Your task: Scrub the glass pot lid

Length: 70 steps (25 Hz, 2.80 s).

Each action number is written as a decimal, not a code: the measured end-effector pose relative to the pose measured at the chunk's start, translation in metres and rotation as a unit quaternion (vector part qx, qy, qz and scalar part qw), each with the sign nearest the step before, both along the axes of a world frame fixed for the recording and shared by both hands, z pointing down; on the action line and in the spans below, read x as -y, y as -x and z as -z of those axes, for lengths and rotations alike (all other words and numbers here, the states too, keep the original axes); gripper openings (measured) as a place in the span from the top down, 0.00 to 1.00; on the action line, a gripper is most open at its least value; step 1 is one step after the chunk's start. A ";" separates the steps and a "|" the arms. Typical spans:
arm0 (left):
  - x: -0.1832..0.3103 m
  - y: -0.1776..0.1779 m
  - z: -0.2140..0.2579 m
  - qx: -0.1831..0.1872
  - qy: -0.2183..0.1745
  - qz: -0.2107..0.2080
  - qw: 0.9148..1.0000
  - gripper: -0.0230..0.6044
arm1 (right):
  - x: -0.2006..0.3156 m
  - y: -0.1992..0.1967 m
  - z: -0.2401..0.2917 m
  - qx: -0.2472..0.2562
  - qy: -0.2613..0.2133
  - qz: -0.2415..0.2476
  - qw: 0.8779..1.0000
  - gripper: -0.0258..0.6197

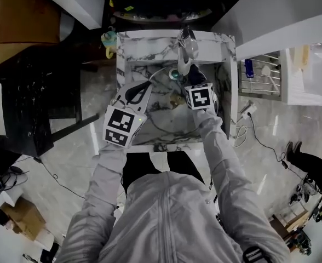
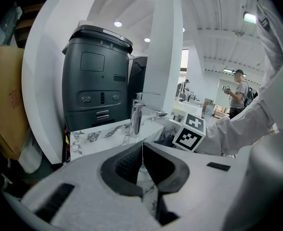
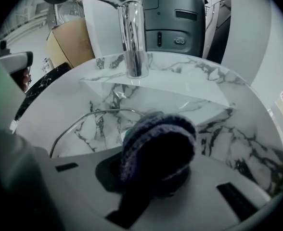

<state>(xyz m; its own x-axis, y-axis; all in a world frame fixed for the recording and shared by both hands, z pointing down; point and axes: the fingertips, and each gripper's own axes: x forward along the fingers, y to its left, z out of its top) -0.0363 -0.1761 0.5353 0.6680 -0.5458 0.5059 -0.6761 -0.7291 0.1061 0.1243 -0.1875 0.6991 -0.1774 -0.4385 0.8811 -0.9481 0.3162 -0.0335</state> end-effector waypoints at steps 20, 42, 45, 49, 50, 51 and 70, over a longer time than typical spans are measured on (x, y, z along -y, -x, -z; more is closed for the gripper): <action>-0.008 0.010 -0.010 0.003 0.017 0.025 1.000 0.92 | 0.013 0.040 -0.008 0.021 0.007 0.046 0.999 0.87; -0.005 0.029 -0.015 0.014 0.024 0.053 0.998 0.92 | -0.027 0.140 0.007 0.055 0.008 0.272 0.961 0.87; -0.006 0.028 -0.015 0.014 0.024 0.052 0.998 0.92 | -0.041 0.148 0.008 0.054 0.012 0.310 0.949 0.87; -0.007 0.025 -0.015 0.014 0.023 0.049 0.998 0.92 | -0.064 0.152 0.008 0.059 0.028 0.360 0.931 0.87; -0.007 0.024 -0.014 0.014 0.023 0.049 0.998 0.92 | -0.069 0.153 0.009 0.060 0.032 0.374 0.925 0.87; -0.007 0.023 -0.014 0.014 0.023 0.048 0.998 0.92 | -0.075 0.154 0.010 0.062 0.034 0.386 0.920 0.87; -0.017 0.018 -0.015 0.022 0.025 0.044 0.998 0.92 | -0.163 0.122 0.010 0.135 0.203 0.528 0.814 0.87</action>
